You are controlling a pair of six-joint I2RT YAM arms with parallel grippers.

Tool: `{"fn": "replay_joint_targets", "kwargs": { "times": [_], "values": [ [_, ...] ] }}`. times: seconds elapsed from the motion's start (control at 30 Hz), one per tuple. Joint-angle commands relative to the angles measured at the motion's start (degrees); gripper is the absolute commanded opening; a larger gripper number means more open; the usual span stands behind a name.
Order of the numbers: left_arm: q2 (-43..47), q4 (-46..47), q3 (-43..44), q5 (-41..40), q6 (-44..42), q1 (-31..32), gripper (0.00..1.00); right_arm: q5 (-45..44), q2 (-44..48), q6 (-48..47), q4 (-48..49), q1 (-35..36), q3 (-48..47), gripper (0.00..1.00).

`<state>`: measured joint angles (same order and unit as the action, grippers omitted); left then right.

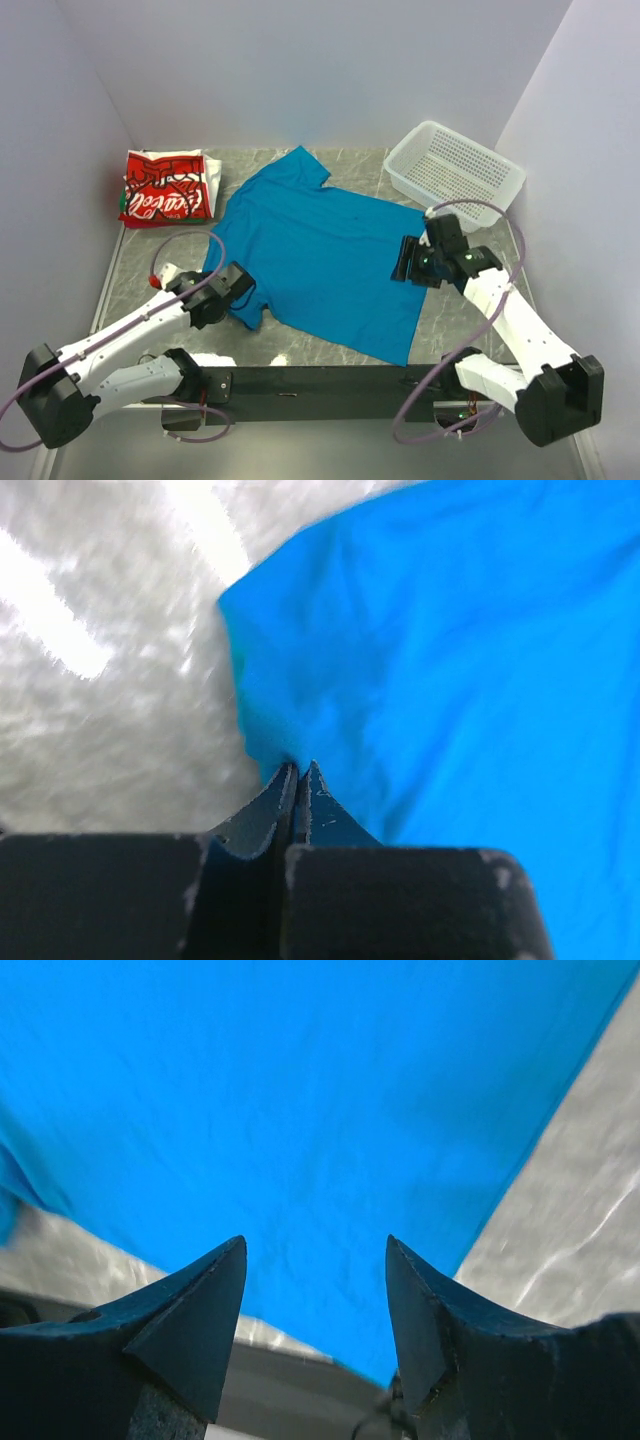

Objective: Fold and stack the t-shirts
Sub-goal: Fold the tshirt

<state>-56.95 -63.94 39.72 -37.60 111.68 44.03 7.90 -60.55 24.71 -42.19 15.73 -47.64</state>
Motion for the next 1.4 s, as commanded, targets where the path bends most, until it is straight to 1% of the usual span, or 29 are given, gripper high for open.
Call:
{"fn": "replay_joint_targets", "kwargs": {
  "times": [0.0, 0.03, 0.07, 0.1, 0.17, 0.27, 0.3, 0.37, 0.4, 0.43, 0.6, 0.73, 0.8, 0.87, 1.13, 1.37],
  "values": [
    [2.1, 4.3, 1.9, -5.6, -9.9, -3.6, 0.00, -5.3, 2.5, 4.2, -4.2, 5.8, 1.8, 0.65],
    [3.2, 6.5, 1.6, -5.2, -12.0, -5.5, 0.00, -6.1, 2.7, 6.7, -4.6, 7.5, 2.1, 0.65],
    [3.8, 7.5, 1.3, -5.0, -13.6, -6.4, 0.00, -7.2, 2.8, 8.1, -5.1, 10.8, 2.6, 0.65],
    [4.4, 8.6, 1.0, -4.8, -17.4, -7.2, 0.00, -7.6, 2.8, 9.6, -6.0, 12.2, 2.9, 0.65],
    [5.7, 12.5, 0.1, -3.6, -21.2, -9.6, 0.00, -9.0, 3.3, 13.9, -7.0, 14.8, 3.9, 0.64],
    [6.1, 13.8, -0.3, -2.7, -25.4, -11.7, 0.00, -10.6, 3.9, 19.6, -9.3, 19.8, 6.0, 0.65],
    [6.1, 15.2, -0.3, -2.4, -28.2, -12.3, 0.00, -11.2, 3.7, 21.0, -10.7, 22.2, 6.6, 0.65],
    [6.3, 16.9, -0.5, -0.8, -31.1, -14.3, 0.00, -11.8, 3.5, 25.6, -11.6, 24.7, 8.6, 0.64],
    [6.4, 19.1, -0.7, -0.2, -34.3, -15.0, 0.00, -12.4, 3.7, 27.2, -12.1, 26.3, 9.0, 0.64],
    [6.7, 20.2, -0.9, 0.5, -35.8, -16.4, 0.00, -12.5, 3.6, 30.4, -12.5, 28.8, 9.5, 0.65],
    [6.2, 24.7, -0.4, 4.8, -44.0, -20.6, 0.00, -11.8, 2.0, 37.2, -13.9, 33.9, 11.6, 0.65],
    [5.4, 26.5, -0.1, 7.1, -47.1, -23.6, 0.00, -11.1, 2.6, 44.2, -15.0, 38.2, 13.4, 0.65],
    [5.5, 26.8, -0.2, 7.9, -48.1, -24.2, 0.01, -10.9, 3.0, 47.3, -16.0, 40.6, 14.0, 0.65],
    [5.8, 26.8, -0.5, 8.8, -48.4, -24.5, 0.00, -10.5, 3.2, 48.6, -16.2, 42.0, 14.6, 0.65],
    [8.6, 24.9, -2.2, 10.3, -48.5, -24.8, 0.01, -10.9, 0.9, 50.3, -14.1, 42.8, 17.3, 0.65],
    [10.4, 23.2, -2.4, 10.6, -49.2, -24.8, 0.01, -12.6, 3.1, 53.3, -11.7, 42.7, 21.8, 0.65]
  ]
}}
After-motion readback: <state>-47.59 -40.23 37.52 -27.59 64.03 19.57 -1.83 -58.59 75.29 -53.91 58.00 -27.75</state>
